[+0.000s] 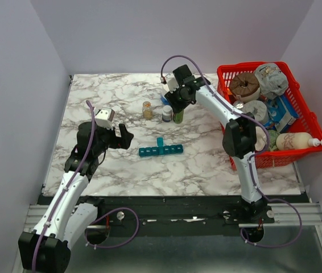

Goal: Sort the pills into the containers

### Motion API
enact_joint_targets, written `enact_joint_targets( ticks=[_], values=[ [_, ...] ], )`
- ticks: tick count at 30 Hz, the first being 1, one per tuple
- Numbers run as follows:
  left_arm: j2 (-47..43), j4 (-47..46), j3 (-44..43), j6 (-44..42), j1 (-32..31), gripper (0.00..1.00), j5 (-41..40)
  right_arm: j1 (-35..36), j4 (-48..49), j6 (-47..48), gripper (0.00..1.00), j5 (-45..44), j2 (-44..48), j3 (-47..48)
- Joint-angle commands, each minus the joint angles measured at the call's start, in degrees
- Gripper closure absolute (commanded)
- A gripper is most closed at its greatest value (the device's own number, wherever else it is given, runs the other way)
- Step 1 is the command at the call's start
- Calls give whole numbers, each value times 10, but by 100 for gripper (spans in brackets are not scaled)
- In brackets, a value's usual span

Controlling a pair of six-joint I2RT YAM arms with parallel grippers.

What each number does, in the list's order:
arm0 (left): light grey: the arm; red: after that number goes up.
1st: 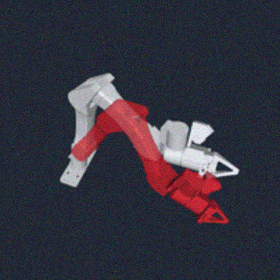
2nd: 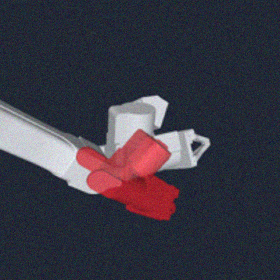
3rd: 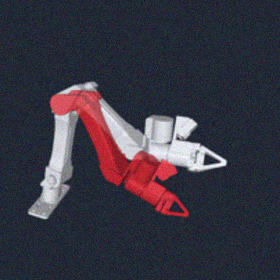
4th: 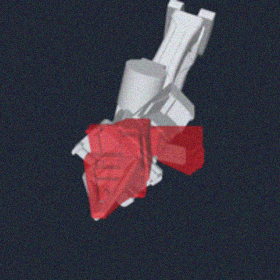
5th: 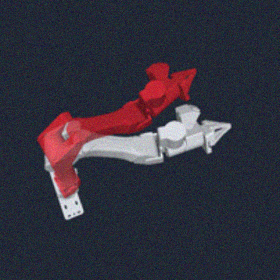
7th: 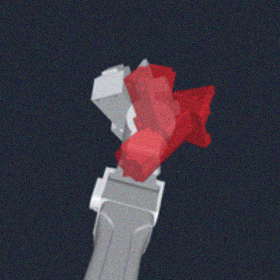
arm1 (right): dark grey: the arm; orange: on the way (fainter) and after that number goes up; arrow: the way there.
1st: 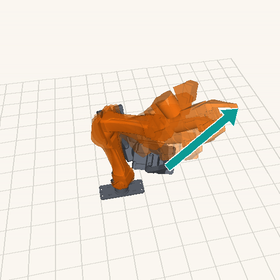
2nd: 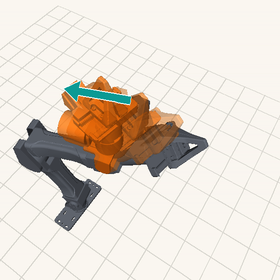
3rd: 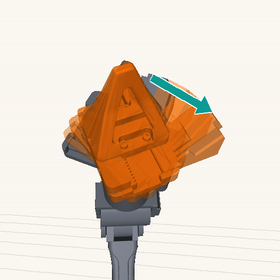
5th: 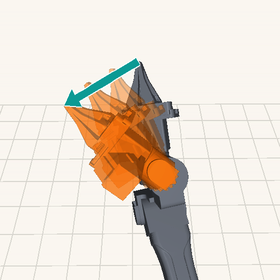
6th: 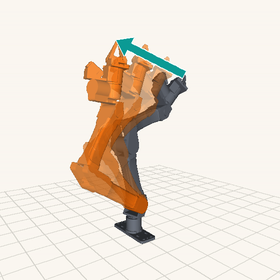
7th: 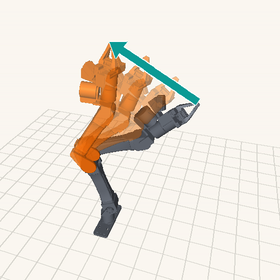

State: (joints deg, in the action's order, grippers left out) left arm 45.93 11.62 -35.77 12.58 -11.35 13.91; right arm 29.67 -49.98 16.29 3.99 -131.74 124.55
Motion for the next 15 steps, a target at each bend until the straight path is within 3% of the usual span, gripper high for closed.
enact_joint_targets(
  ticks=[1, 5, 8, 15],
  values=[
    [-12, -56, 18, -9, 0, 3, 80, -14, -13, 1, 72, -4, 68, -36],
    [-34, -113, 56, -18, -27, 4, 122, -13, 9, 5, 79, 13, 167, -102],
    [-49, -169, 81, -40, -75, 4, 146, -14, 28, 24, 82, 79, 268, -189],
    [-102, -306, 127, -180, -182, 1, 189, -14, 58, 46, 85, 362, 430, -368]
  ],
)
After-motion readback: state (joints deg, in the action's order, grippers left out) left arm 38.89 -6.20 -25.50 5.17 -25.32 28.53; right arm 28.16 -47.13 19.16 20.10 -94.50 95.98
